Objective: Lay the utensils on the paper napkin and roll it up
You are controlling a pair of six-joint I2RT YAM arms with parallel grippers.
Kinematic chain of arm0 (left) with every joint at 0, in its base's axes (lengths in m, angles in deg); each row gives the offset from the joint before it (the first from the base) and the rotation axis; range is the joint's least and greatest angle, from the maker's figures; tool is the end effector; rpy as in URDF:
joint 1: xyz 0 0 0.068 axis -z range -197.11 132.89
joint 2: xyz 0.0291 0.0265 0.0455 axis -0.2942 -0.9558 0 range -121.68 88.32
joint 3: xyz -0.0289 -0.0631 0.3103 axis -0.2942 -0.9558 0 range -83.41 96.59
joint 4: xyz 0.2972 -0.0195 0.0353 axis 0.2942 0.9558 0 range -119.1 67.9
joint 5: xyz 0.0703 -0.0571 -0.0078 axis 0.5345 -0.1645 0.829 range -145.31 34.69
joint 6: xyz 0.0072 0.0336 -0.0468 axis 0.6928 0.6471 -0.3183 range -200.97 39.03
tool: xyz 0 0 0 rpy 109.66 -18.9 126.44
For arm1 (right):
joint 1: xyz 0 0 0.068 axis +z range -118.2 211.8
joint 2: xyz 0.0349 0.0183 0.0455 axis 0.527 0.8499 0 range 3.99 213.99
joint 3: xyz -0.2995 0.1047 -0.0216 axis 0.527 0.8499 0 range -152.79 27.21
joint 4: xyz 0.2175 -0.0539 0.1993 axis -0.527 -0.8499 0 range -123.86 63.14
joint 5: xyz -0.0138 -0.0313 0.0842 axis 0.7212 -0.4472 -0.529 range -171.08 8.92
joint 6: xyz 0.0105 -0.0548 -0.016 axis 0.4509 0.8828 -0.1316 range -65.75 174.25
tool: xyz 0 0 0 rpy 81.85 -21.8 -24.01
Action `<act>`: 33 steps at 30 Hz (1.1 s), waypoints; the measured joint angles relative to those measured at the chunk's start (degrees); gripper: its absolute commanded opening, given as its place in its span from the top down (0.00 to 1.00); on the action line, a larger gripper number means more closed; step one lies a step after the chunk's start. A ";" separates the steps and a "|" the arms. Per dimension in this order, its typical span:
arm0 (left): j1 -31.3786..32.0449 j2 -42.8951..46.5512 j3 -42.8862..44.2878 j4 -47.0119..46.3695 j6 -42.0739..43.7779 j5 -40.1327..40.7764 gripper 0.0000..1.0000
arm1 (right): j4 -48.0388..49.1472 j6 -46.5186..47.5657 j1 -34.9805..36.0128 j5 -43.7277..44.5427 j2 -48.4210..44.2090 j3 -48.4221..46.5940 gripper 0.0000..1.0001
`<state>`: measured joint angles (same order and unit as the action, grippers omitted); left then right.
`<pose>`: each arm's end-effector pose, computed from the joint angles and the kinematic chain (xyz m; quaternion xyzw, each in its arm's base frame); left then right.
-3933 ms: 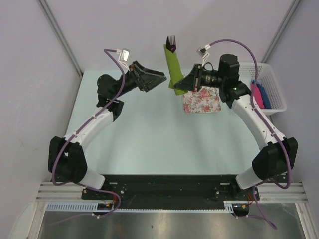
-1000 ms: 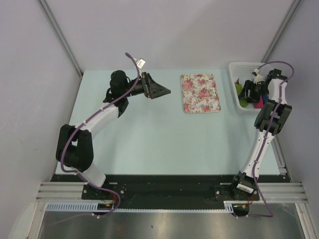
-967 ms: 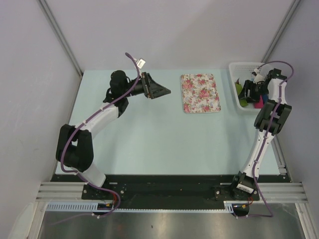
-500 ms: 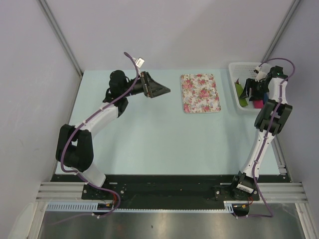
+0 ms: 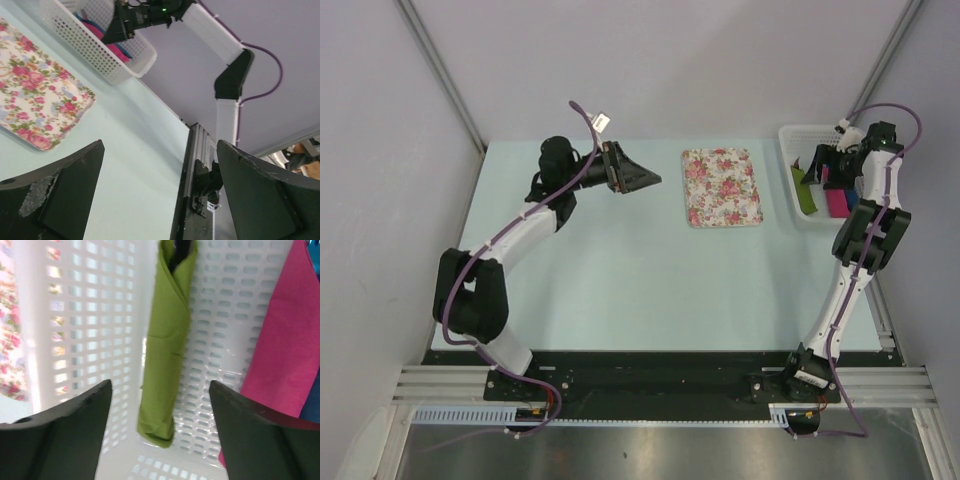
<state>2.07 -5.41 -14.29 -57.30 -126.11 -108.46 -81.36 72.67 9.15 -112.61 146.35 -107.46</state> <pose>0.3893 -0.1707 0.3651 0.1802 0.6699 -0.6063 0.3889 0.5694 -0.2141 0.2276 -0.0307 0.9360 0.1659 0.3091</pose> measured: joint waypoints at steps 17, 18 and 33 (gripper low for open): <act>-12.24 -1.14 25.90 46.49 26.27 8.94 0.00 | 8.72 -12.13 12.22 -3.43 -27.74 7.17 0.00; -13.84 -1.09 26.18 48.54 26.99 9.99 0.00 | 9.57 -12.87 14.40 -3.23 -30.32 10.21 0.00; -20.68 20.44 3.08 60.35 38.82 27.28 0.00 | 13.53 -15.43 33.20 2.29 -53.40 50.93 0.00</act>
